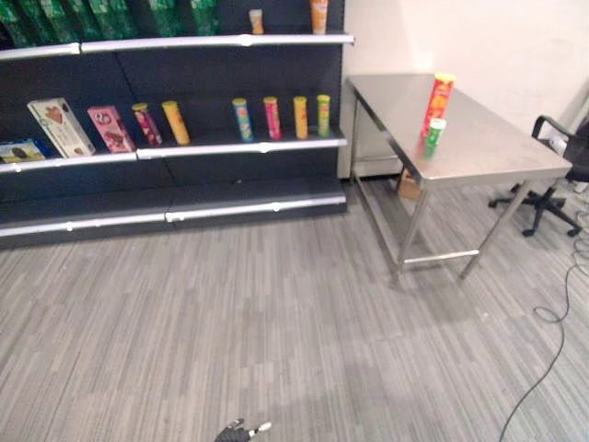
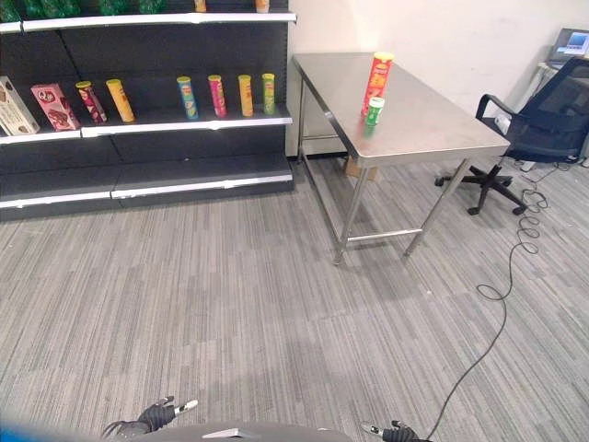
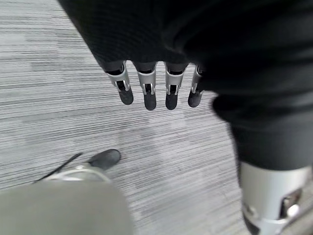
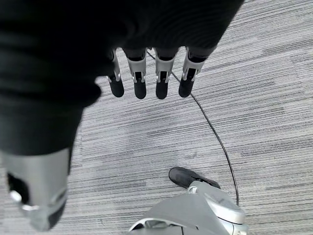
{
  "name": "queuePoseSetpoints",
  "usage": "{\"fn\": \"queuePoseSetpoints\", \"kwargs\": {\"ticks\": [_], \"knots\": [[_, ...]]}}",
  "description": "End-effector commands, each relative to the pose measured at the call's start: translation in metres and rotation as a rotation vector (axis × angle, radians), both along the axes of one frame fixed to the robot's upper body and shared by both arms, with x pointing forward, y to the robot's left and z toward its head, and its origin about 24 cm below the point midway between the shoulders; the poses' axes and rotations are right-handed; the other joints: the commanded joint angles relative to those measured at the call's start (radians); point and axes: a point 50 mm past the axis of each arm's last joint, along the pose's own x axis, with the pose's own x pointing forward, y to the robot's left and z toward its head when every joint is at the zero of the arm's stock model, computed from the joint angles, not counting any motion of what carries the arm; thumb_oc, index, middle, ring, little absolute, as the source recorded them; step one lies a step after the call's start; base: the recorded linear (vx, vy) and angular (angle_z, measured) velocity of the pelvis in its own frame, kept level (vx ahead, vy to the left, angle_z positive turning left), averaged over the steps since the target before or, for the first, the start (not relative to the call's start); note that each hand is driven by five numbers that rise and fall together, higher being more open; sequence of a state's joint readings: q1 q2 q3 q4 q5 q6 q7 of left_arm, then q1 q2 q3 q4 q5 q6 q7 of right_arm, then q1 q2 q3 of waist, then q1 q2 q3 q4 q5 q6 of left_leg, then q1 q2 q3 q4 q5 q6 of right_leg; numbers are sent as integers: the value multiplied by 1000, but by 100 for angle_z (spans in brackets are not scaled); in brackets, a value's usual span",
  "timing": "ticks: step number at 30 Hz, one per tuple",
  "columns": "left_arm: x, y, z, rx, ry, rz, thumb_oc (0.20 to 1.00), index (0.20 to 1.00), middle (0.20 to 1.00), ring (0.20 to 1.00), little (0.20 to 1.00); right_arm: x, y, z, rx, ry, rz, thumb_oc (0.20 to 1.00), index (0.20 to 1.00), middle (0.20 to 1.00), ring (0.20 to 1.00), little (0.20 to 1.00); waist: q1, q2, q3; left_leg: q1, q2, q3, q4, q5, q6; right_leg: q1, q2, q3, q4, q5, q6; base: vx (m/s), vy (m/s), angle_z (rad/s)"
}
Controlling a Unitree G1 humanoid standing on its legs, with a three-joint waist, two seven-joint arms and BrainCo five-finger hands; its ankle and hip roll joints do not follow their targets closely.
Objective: Put the goods on the table back onto the shelves and tidy them up.
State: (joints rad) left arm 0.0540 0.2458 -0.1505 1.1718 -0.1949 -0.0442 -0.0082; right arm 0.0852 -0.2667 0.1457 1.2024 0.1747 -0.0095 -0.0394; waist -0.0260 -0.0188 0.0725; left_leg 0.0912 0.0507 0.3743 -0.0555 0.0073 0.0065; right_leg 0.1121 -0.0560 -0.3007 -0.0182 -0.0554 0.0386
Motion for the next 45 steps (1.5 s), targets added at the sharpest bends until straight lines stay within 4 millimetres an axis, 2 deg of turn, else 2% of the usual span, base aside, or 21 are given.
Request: {"fn": "queuePoseSetpoints", "kwargs": {"ticks": [1,8,34,45], "knots": [[24,11,8,12,-68,17,1000,1000,1000,1000,1000,28,-9,7,-35,-55,50,1000,1000,1000,1000,1000,-15,0,41,76,68,-42,-32,-15,-110,55,-47,-13,-69,3,92,0,0,0],[20,10,5,31,-29,-40,1000,1000,1000,1000,1000,28,-8,6,-37,-40,79,1000,1000,1000,1000,1000,-14,1,43,79,64,-41,-32,-21,-106,55,-51,-8,-69,6,92,0,0,0],[27,5,6,50,-21,-152,1000,1000,1000,1000,1000,28,-8,6,-59,-7,181,1000,1000,1000,1000,1000,-26,-3,47,74,72,-38,-32,-17,-107,36,-44,18,-69,8,88,-1,-1,0],[28,3,6,46,-20,-176,1000,1000,1000,1000,1000,31,-9,7,-48,-42,135,1000,1000,1000,1000,1000,-34,1,45,73,81,-38,-32,-11,-114,33,-30,24,-69,1,83,0,0,0]]}}
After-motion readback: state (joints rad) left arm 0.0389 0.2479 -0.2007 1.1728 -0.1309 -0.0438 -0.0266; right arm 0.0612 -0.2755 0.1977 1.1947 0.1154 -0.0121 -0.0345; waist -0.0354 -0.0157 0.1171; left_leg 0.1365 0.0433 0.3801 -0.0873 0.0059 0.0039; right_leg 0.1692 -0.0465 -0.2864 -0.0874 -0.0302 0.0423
